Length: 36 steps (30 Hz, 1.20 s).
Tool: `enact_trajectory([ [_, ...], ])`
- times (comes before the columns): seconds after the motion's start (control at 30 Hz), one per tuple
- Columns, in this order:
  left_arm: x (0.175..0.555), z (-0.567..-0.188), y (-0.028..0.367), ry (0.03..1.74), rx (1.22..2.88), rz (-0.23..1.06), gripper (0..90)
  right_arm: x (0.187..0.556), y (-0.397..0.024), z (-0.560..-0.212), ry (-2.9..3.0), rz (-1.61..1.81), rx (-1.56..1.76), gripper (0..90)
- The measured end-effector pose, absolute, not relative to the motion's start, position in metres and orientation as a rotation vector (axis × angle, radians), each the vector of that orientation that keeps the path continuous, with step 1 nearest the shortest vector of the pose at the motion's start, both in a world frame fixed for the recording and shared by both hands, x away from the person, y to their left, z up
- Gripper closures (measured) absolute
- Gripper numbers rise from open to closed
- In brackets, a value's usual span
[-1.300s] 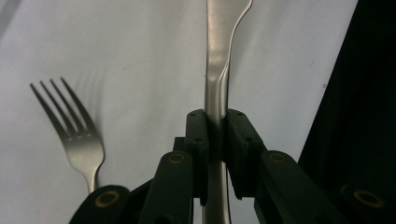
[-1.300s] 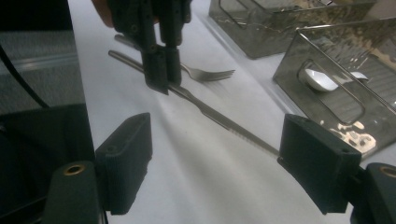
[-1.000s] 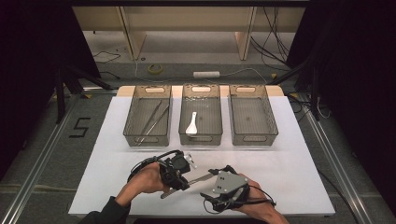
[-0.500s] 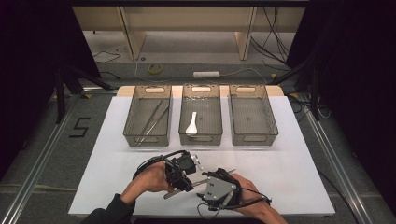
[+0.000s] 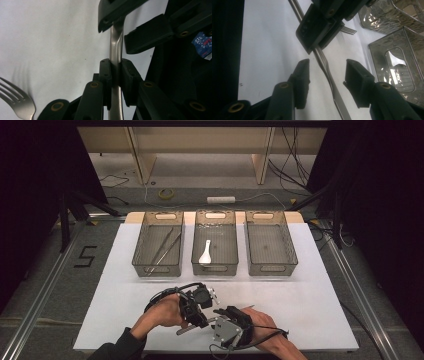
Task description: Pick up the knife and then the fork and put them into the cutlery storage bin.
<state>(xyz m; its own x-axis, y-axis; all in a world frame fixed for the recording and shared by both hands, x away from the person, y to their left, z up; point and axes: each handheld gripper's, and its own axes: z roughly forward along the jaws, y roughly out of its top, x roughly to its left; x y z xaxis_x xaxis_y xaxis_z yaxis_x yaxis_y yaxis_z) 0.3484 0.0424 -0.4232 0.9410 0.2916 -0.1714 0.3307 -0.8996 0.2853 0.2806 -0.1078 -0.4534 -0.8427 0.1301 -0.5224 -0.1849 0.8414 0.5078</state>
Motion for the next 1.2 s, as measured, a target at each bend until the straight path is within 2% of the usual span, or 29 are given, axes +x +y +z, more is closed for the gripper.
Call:
enact_trajectory([
  [0.43, 0.345, -0.420, 0.037, 0.446, 2.792, -0.196, 79.2, 0.279, -0.102, -0.460, 2.422, 0.627, -0.156, 68.4],
  [0.8, 0.344, -0.418, 0.035, 0.435, 2.777, -0.208, 79.0, 0.276, -0.101, -0.461, 2.423, 0.585, -0.241, 82.2],
  [1.0, 0.345, -0.414, 0.037, 0.442, 2.737, -0.216, 77.6, 0.278, -0.106, -0.457, 2.433, 0.616, -0.252, 83.4],
  [1.13, 0.345, -0.413, 0.039, 0.457, 2.713, -0.217, 74.4, 0.280, -0.109, -0.453, 2.444, 0.629, -0.258, 83.7],
  [1.2, 0.346, -0.411, 0.041, 0.475, 2.697, -0.202, 69.7, 0.281, -0.110, -0.453, 2.447, 0.601, -0.256, 83.8],
])
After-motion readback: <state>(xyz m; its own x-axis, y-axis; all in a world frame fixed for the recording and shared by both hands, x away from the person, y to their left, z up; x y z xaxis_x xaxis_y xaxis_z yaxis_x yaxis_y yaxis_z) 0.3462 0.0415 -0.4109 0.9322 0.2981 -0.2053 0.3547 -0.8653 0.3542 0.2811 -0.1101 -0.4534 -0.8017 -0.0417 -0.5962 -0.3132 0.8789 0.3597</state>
